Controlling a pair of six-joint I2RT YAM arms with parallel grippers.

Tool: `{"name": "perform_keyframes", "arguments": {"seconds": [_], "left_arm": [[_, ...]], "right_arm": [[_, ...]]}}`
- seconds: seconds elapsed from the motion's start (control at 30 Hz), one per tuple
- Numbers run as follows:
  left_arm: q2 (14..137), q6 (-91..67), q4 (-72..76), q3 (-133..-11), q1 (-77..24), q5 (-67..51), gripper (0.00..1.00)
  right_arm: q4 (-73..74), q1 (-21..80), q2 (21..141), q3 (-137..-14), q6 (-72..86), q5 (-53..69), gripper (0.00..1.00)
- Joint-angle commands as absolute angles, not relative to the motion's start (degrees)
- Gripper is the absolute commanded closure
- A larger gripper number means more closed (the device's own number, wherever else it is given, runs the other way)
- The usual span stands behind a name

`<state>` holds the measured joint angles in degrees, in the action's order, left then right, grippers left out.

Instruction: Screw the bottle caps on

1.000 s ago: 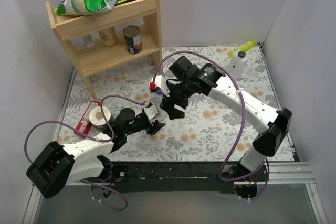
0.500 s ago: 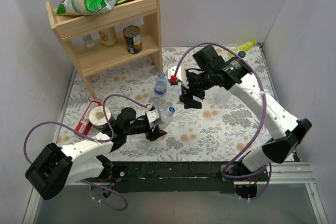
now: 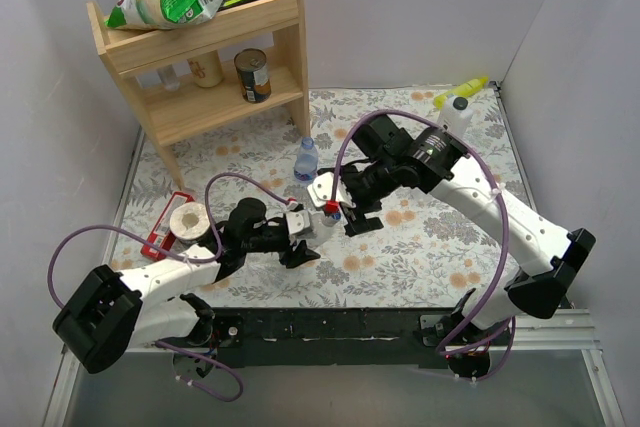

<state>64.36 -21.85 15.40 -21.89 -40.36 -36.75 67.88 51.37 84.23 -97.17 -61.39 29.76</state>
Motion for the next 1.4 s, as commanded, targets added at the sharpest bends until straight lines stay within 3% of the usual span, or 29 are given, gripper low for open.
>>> {"name": "perform_keyframes", "arguments": {"seconds": [0.0, 0.3, 1.37], "left_arm": [[64.77, -22.50, 15.12, -24.70, -40.52, -38.93, 1.00], [64.78, -27.59, 17.40, -25.05, -40.52, -38.76, 1.00], [61.88, -37.79, 23.55, -23.03, -39.99, -34.63, 1.00]], "right_arm": [[62.78, 52.47, 81.57, -94.93, -60.92, 28.93, 0.12], [51.24, 53.96, 77.96, -87.54, -53.01, 22.85, 0.12], [55.72, 54.58, 77.61, -86.48, -48.34, 18.20, 0.15]]}}
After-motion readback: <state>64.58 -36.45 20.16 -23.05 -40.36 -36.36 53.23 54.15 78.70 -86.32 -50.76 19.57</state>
